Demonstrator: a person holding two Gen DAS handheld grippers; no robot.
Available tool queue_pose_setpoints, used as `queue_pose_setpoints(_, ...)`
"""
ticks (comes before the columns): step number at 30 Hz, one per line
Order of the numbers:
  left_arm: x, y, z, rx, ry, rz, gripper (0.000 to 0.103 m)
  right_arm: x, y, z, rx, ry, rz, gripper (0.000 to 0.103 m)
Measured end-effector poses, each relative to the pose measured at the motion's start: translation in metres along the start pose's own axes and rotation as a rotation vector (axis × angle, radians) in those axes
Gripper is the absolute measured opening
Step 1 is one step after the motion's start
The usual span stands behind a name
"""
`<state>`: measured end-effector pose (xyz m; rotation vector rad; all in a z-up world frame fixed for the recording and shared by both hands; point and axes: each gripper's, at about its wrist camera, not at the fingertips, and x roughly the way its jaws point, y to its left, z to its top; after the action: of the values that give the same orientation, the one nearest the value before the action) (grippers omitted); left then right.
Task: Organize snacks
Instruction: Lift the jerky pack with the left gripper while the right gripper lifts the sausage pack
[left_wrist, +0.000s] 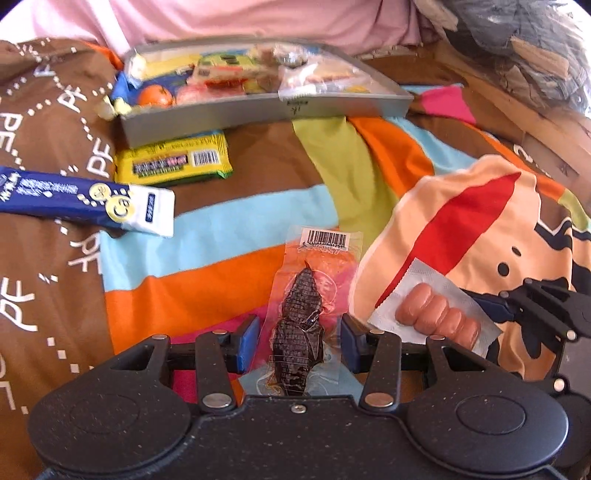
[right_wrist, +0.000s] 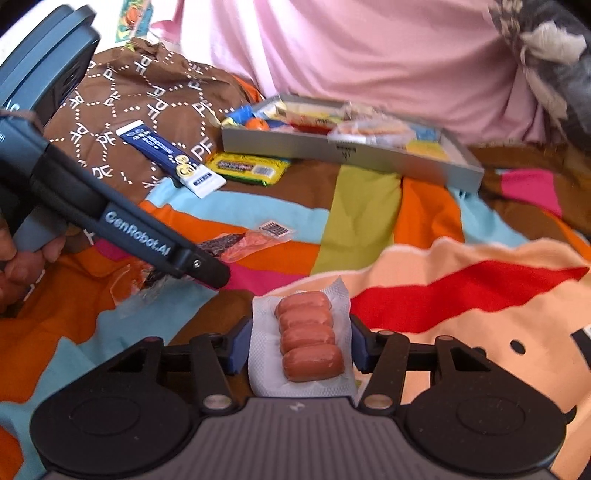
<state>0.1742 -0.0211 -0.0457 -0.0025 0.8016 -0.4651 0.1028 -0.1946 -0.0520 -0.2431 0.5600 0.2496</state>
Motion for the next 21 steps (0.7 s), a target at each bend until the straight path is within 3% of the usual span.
queue_pose_setpoints(5, -0.016, -0.006, 0.000, -0.005, -0.091, 0.029, 0.048, -0.010, 0.001, -0.002, -0.006, -0.064, -0.022, 0.057)
queue_pose_setpoints(12, -0.032, 0.001, 0.011, -0.050, -0.220, 0.061, 0.048, -0.013, -0.016, 0.008, 0.067, -0.081, 0.011, 0.058)
queue_pose_setpoints(21, -0.037, 0.021, 0.021, -0.127, -0.269, 0.102, 0.048, -0.012, -0.036, 0.016, 0.139, -0.102, 0.038, 0.059)
